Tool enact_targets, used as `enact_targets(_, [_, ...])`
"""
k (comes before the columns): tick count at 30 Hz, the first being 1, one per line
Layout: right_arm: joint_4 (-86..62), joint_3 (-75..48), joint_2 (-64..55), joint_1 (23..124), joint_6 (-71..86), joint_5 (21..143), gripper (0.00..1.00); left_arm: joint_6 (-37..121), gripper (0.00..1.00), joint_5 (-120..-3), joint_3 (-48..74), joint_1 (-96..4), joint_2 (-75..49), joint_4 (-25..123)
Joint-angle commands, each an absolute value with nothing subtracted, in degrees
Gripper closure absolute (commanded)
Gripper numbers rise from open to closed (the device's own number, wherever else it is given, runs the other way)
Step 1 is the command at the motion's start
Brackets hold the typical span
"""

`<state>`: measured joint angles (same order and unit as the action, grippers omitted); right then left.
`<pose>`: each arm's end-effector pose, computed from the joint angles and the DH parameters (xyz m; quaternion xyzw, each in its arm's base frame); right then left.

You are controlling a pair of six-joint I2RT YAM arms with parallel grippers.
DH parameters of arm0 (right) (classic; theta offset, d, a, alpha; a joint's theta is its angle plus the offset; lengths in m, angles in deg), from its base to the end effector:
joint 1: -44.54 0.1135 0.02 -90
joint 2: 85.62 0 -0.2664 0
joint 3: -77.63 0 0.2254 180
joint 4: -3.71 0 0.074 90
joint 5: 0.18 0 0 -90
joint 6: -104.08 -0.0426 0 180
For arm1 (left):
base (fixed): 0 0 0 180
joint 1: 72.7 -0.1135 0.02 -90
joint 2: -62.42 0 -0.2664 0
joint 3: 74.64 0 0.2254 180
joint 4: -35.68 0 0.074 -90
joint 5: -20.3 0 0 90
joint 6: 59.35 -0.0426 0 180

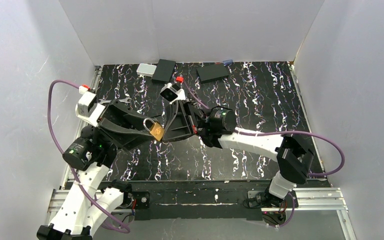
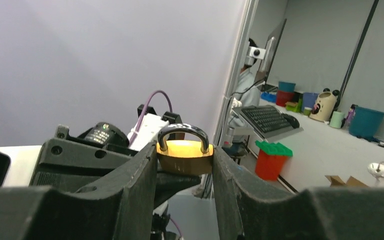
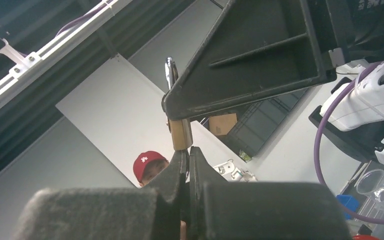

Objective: Unlock with the key

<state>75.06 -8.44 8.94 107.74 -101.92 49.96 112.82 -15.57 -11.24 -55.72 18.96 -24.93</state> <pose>0.1167 0.2915 0.4407 0.1987 -0.3449 -0.9144 0.0736 0.0423 -0.0490 0.4712 0.3425 0.3061 -0.6999 0.5469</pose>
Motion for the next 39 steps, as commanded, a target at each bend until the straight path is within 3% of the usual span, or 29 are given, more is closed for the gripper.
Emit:
enact_targets(1, [81.2, -12.0, 7.8, 106.4, -103.3, 58.5, 0.99, 115.3, 1.0, -5.0, -8.8, -55.0, 20.2, -28.1])
enact_targets(9, [43.4, -12.6, -4.0, 106.2, -73.0, 54.1, 0.99, 111.7, 1.0, -5.9, -10.2, -55.0, 23.3, -21.2])
enact_targets(16, [44.0, -11.7, -3.7, 106.2, -71.0, 54.2, 0.99, 111.7, 1.0, -7.4, -11.6, -55.0, 23.2, -21.3])
enact_targets(17, [43.8, -11.5, -3.9, 106.2, -70.1, 54.7, 0.99, 111.8, 0.96, -7.4, -11.6, -55.0, 22.9, -21.2])
enact_targets(19, [42.8, -10.4, -5.5, 106.2, -66.6, 56.3, 0.99, 111.2, 0.53, -7.5, -11.5, -55.0, 22.8, -20.2])
enact_targets(21, [40.3, -9.9, -6.7, 106.2, -63.6, 57.1, 0.99, 110.0, 0.31, -7.7, -11.6, -54.9, 23.2, -18.5])
enact_targets(23, [39.8, -9.7, -7.1, 106.2, -62.7, 57.4, 0.99, 108.3, 0.24, -7.8, -11.6, -55.0, 23.9, -16.1])
enact_targets(29, [36.0, -9.7, -8.9, 106.2, -58.1, 58.6, 0.99, 104.1, 0.21, -8.8, -11.6, -55.0, 25.8, -9.3])
enact_targets(35, [23.4, -12.0, -11.8, 106.2, -48.0, 60.4, 0.99, 90.9, 0.15, -14.5, -10.5, -54.9, 31.2, 13.4])
enact_targets(39, [20.2, -12.0, -12.8, 106.2, -45.0, 61.4, 0.99, 88.1, 0.13, -17.8, -10.5, -55.0, 32.7, 18.8])
